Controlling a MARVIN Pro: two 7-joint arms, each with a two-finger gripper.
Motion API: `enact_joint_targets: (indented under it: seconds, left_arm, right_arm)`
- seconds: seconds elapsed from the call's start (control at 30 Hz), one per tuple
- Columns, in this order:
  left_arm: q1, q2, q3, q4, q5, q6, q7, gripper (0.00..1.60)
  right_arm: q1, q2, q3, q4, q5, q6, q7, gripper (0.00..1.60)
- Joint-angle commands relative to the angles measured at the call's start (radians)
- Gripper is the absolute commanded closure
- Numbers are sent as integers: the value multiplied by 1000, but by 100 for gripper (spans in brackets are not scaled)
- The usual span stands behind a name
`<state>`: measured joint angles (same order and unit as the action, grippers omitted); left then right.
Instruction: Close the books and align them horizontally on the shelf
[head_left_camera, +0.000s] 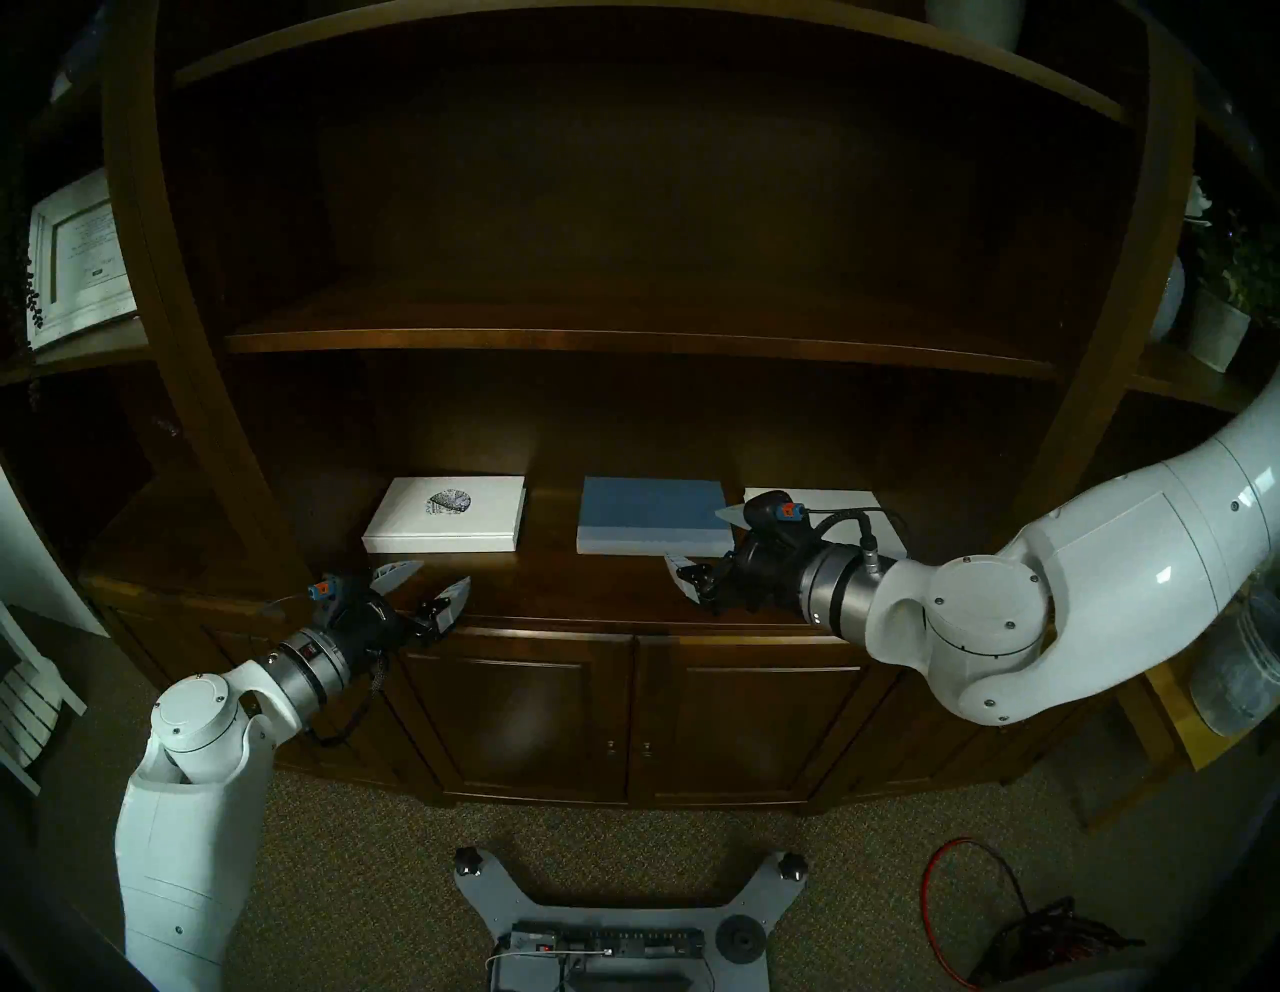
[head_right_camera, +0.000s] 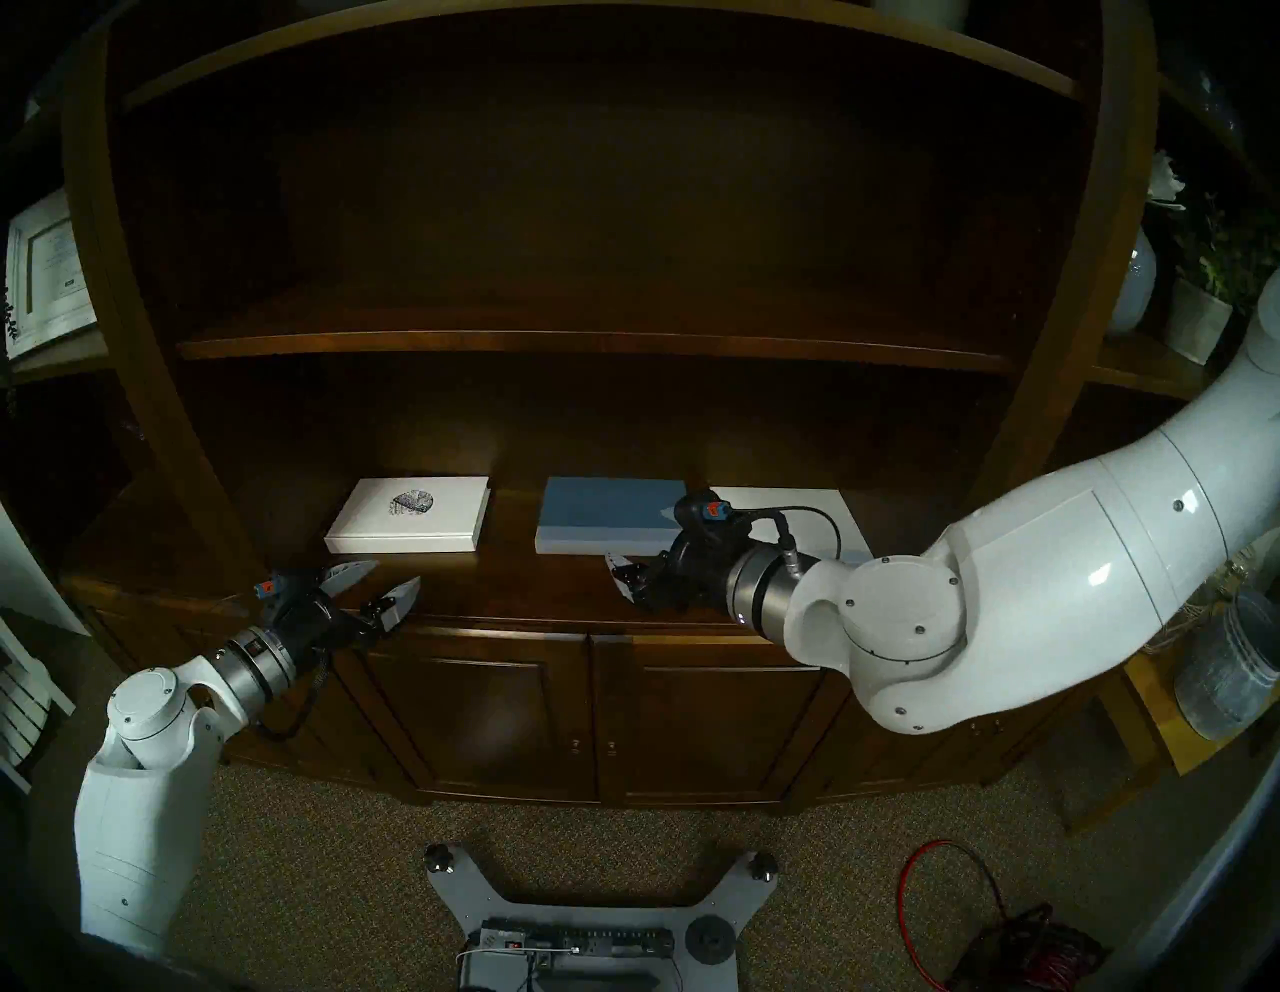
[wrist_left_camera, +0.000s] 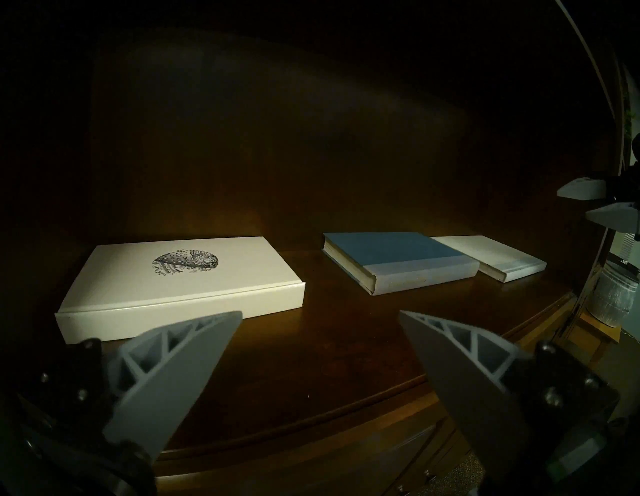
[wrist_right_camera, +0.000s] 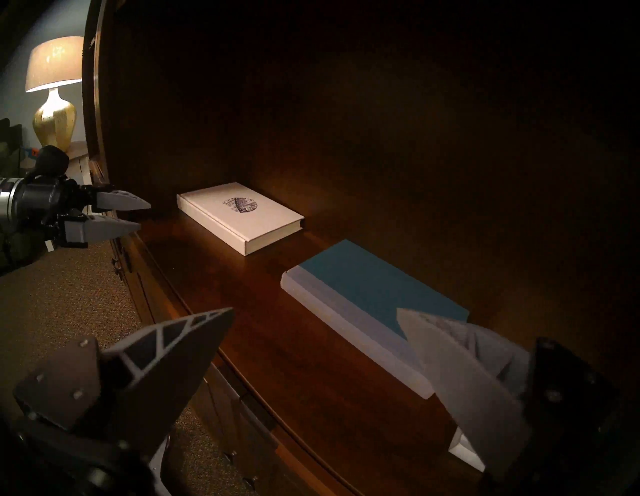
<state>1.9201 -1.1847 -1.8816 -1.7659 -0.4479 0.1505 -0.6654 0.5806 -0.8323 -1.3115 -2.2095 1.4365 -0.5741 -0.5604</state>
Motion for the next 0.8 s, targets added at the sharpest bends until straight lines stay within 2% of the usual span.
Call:
enact_joint_targets:
  seconds: [0.0, 0.1, 0.2, 0.37, 0.43, 0.47, 0.5, 0.67, 0.77]
  left_arm:
    - [-24, -5, -7, -32, -7, -6, 9, 0]
    - [-19, -19, -6, -65, -2, 3, 33, 0]
    - [-9, -60, 9, -115, 69, -18, 119, 0]
    - [-7, -118, 36, -175, 114, 52, 210, 0]
    - [4, -126, 61, -211, 147, 81, 287, 0]
    - [-4, -147, 61, -212, 176, 99, 274, 0]
    - [1, -151, 72, -226, 187, 112, 305, 0]
    - [-20, -203, 99, -236, 271, 188, 398, 0]
    - [-46, -202, 109, -221, 263, 238, 445, 0]
  right_arm:
    - [53, 23, 7, -5, -68, -37, -48, 0]
    - [52, 24, 6, -7, -78, -38, -57, 0]
    - [52, 24, 6, -8, -79, -36, -59, 0]
    - [51, 25, 6, -9, -89, -37, -68, 0]
    - [50, 25, 5, -10, -93, -38, -72, 0]
    - [50, 25, 5, -10, -96, -38, -74, 0]
    - [49, 26, 5, -10, -98, -39, -76, 0]
    - [48, 27, 5, -11, -109, -41, -86, 0]
    - [47, 28, 4, -12, -115, -42, -91, 0]
